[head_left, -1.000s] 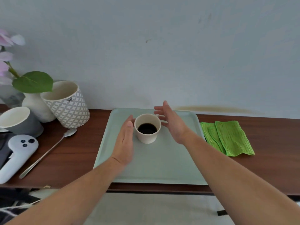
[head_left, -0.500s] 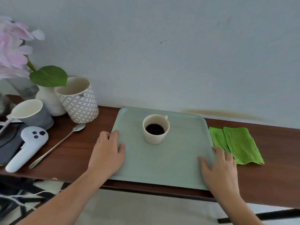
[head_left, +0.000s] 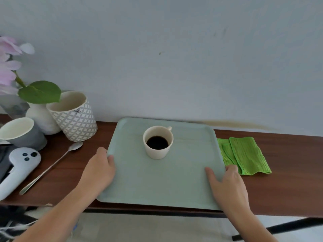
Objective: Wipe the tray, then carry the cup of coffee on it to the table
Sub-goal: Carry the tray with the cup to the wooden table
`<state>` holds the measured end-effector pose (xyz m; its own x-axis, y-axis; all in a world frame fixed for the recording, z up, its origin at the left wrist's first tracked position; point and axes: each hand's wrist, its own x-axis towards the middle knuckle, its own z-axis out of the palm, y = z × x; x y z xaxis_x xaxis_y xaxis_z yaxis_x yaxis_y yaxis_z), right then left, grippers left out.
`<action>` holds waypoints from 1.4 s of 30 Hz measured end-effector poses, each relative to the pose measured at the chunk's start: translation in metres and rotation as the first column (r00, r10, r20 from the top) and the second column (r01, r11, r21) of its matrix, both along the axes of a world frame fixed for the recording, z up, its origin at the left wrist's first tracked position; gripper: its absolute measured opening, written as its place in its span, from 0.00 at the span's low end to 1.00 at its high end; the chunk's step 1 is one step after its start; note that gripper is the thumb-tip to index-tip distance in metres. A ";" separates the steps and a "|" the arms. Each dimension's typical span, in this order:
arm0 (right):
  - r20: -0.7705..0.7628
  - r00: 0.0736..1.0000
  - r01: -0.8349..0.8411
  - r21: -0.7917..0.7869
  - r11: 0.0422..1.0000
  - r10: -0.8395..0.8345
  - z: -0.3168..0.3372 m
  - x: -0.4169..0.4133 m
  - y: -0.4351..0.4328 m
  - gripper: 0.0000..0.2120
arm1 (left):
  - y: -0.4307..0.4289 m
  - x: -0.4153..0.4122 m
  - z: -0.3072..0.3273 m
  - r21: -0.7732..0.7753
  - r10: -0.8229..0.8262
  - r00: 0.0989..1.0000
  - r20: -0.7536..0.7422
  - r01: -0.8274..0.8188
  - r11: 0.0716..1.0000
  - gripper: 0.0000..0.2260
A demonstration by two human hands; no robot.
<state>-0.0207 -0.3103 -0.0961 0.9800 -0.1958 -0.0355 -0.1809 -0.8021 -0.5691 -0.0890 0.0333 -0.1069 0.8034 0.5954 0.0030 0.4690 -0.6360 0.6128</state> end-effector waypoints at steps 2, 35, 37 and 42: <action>0.027 1.000 -0.006 0.018 1.000 0.005 0.002 0.001 -0.003 0.24 | 0.000 -0.005 -0.002 -0.095 0.005 0.999 0.039 -0.001 0.995 0.08; 0.091 0.919 0.377 0.076 0.923 -0.383 0.014 -0.124 -0.125 0.15 | -0.106 -0.016 0.035 -0.255 -0.390 0.906 0.163 0.421 0.871 0.14; 0.095 0.903 0.413 0.085 0.907 -0.420 0.017 -0.138 -0.156 0.15 | -0.140 -0.014 0.038 -0.243 -0.423 0.890 0.173 0.454 0.857 0.14; 0.098 0.843 0.520 0.099 0.849 -0.528 0.024 -0.179 -0.255 0.15 | -0.252 -0.015 0.038 -0.202 -0.513 0.839 0.181 0.542 0.816 0.13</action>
<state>-0.1993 -0.5650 -0.0725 0.7296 -0.6826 0.0419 -0.4922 -0.5666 -0.6608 -0.1035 -0.2190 -0.0689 0.9968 0.0745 0.0283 0.0216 -0.5951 0.8033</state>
